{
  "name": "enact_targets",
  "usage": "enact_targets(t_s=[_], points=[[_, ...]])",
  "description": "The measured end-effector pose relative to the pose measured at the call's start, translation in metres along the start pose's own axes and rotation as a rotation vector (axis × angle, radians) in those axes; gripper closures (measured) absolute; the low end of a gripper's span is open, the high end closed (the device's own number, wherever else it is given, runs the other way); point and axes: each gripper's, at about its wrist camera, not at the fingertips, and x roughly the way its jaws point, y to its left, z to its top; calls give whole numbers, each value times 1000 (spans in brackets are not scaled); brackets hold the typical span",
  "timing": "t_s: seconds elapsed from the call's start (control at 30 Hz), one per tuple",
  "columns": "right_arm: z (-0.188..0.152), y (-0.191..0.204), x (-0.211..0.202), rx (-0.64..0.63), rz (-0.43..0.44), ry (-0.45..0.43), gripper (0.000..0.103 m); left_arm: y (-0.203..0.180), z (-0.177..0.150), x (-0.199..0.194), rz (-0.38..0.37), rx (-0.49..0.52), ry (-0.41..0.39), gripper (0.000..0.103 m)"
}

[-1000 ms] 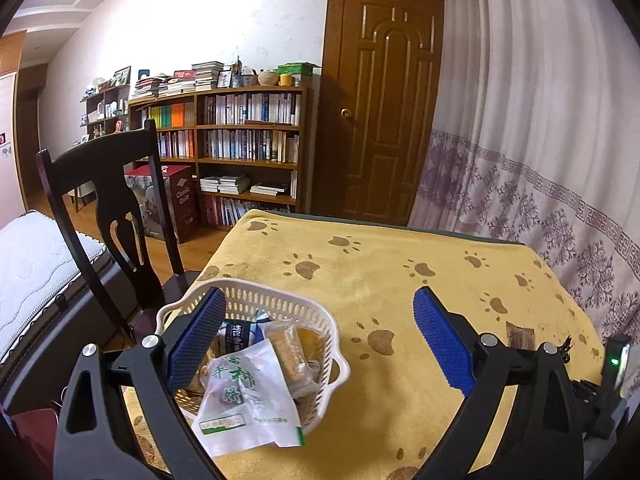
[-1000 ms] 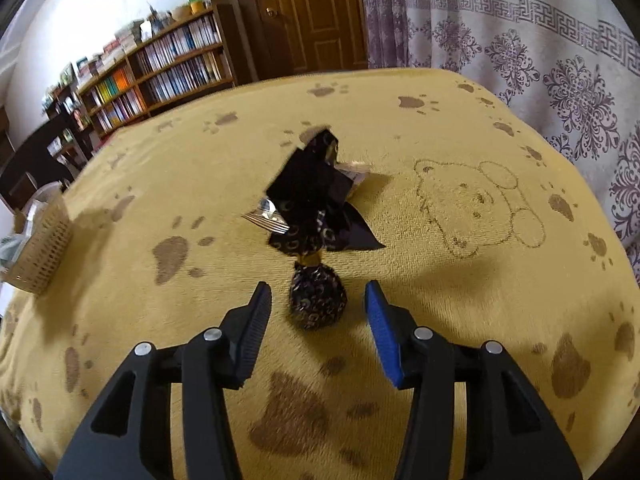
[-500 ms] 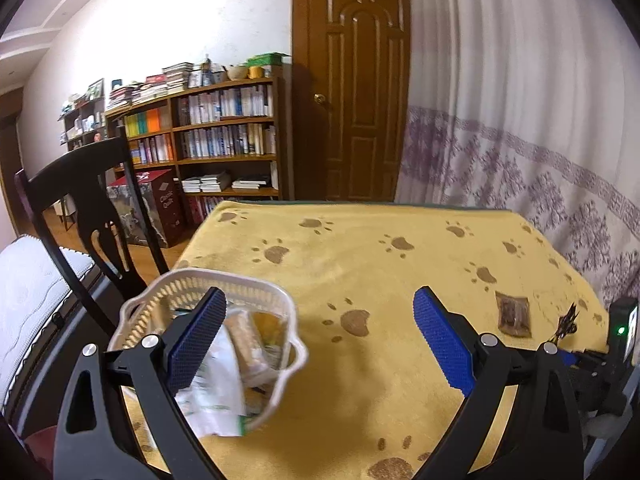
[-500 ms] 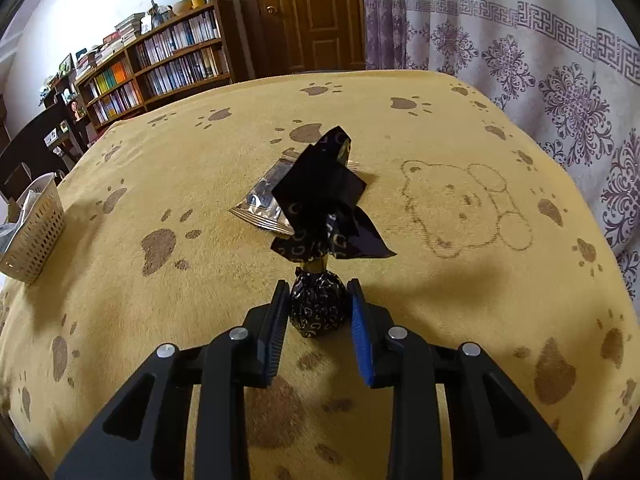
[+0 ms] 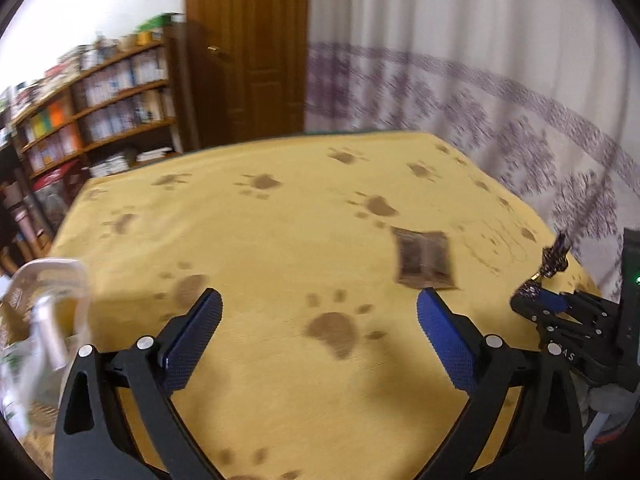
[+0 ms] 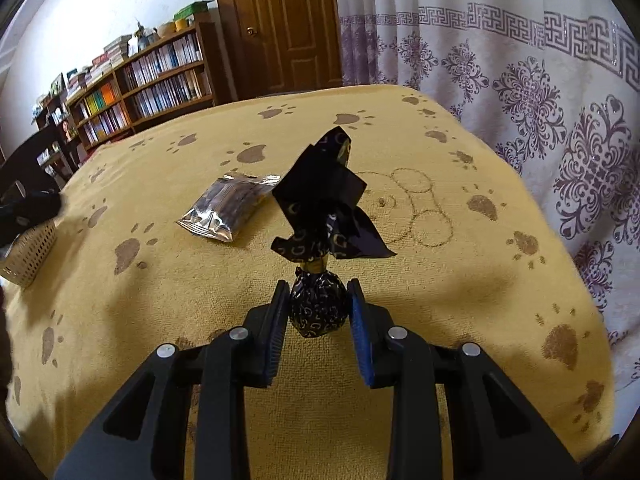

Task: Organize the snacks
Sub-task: 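Grasp the brown two-compartment snack packet with the left tool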

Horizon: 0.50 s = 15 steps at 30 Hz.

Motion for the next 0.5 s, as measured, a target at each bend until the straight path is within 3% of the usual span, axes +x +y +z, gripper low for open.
enact_targets(t_s=[0.13,0.37,0.5], points=[[-1,-4,0,28,24,-3,73,-31,12,41,-17,59,39,4],[-1,-20,10,118,42,43,73,-64,24,93,-111,70,106,4],[-1,-15,12,99,38,45,73,-74,29,112,-100,93,130,4]])
